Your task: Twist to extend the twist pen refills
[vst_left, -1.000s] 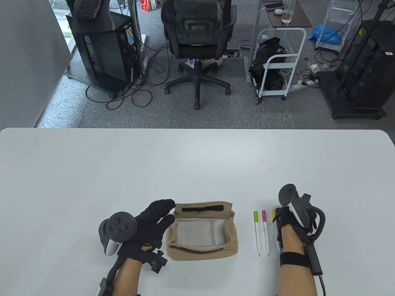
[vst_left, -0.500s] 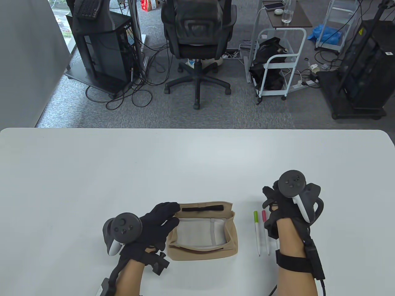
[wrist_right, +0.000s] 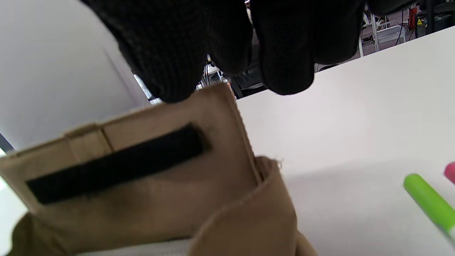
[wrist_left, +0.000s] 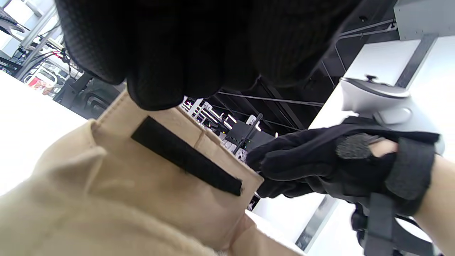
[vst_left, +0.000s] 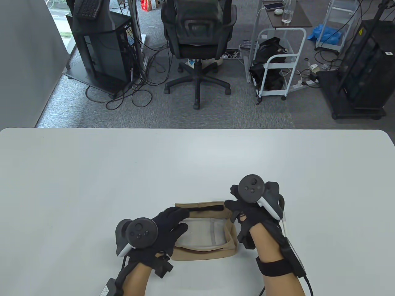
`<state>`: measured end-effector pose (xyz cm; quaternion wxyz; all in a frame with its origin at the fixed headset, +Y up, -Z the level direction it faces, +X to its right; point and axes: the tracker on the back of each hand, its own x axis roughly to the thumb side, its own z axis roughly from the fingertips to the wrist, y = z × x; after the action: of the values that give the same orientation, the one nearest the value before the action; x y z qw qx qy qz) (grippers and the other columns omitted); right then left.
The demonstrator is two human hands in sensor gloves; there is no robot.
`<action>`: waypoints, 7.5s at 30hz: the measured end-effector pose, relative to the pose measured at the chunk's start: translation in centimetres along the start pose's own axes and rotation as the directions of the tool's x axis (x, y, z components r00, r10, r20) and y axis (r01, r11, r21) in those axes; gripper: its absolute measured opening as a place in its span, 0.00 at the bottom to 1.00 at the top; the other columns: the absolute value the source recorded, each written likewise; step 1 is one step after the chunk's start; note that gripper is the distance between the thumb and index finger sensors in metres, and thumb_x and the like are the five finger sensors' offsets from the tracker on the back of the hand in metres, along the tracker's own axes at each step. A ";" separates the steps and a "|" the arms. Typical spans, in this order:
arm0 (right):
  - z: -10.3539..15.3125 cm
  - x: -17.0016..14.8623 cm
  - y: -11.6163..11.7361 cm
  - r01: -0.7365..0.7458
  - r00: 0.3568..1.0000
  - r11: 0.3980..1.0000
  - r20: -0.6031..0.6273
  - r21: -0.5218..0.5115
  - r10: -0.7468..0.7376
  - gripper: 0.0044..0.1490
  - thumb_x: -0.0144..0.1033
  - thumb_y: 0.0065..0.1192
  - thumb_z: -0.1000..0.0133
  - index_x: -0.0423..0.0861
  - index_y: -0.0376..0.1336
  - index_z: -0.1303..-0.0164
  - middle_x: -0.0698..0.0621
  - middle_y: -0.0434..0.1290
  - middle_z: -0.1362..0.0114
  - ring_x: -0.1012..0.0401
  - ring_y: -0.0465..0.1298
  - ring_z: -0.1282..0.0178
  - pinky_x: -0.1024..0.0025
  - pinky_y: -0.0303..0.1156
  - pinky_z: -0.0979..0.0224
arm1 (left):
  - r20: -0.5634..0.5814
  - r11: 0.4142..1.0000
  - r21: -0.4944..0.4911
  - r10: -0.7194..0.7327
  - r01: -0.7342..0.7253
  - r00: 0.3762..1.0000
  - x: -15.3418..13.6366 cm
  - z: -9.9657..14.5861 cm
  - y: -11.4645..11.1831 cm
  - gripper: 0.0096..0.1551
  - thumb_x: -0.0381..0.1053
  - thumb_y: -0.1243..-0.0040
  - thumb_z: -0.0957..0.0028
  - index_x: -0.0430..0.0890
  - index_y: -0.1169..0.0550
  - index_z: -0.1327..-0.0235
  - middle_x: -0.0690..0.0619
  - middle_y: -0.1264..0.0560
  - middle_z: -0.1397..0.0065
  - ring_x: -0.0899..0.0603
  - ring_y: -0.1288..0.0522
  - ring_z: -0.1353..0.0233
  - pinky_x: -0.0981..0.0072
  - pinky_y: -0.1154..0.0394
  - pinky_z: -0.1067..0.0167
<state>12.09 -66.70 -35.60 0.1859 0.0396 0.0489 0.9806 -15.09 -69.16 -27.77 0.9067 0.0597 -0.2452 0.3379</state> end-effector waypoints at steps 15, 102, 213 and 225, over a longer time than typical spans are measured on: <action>-0.6 0.3 1.9 -0.041 0.999 0.999 0.023 -0.006 0.041 0.28 0.35 0.75 0.49 0.36 0.75 0.41 0.34 0.81 0.40 0.36 0.72 0.35 0.29 0.62 0.31 | 0.000 0.868 -0.321 -0.399 0.378 0.917 2.8 -4.4 -7.7 0.23 0.46 0.26 0.57 0.42 0.12 0.48 0.40 0.14 0.44 0.38 0.08 0.50 0.50 0.12 0.55; 4.6 2.0 -6.0 0.584 0.753 0.810 0.404 -0.046 -0.519 0.34 0.38 0.74 0.48 0.32 0.71 0.36 0.33 0.80 0.36 0.36 0.72 0.33 0.29 0.62 0.31 | 0.051 0.939 0.047 0.339 -0.341 0.939 1.7 -0.3 -1.5 0.28 0.49 0.37 0.53 0.40 0.23 0.40 0.39 0.22 0.37 0.37 0.16 0.42 0.39 0.22 0.43; -1.1 -19.1 2.1 -0.255 0.784 0.960 -0.607 -0.118 0.133 0.32 0.36 0.83 0.56 0.27 0.79 0.51 0.32 0.86 0.52 0.38 0.80 0.45 0.33 0.71 0.39 | -0.159 0.980 0.160 0.146 -0.121 0.976 -3.7 1.5 3.1 0.38 0.56 0.32 0.54 0.38 0.25 0.34 0.36 0.26 0.31 0.31 0.19 0.37 0.35 0.25 0.41; 0.3 -15.7 -3.0 -0.115 0.851 0.957 -0.523 -0.266 -0.043 0.35 0.37 0.72 0.48 0.27 0.72 0.37 0.28 0.78 0.38 0.32 0.71 0.36 0.27 0.61 0.34 | -0.157 0.990 0.136 0.045 -0.023 0.987 -3.1 1.3 3.3 0.39 0.57 0.32 0.54 0.38 0.25 0.33 0.35 0.27 0.30 0.31 0.19 0.36 0.34 0.26 0.41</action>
<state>27.76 -69.71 -36.60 0.1507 -0.2550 -0.0461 0.9540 -19.75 -68.86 -28.36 0.9115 0.0888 -0.1495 0.3727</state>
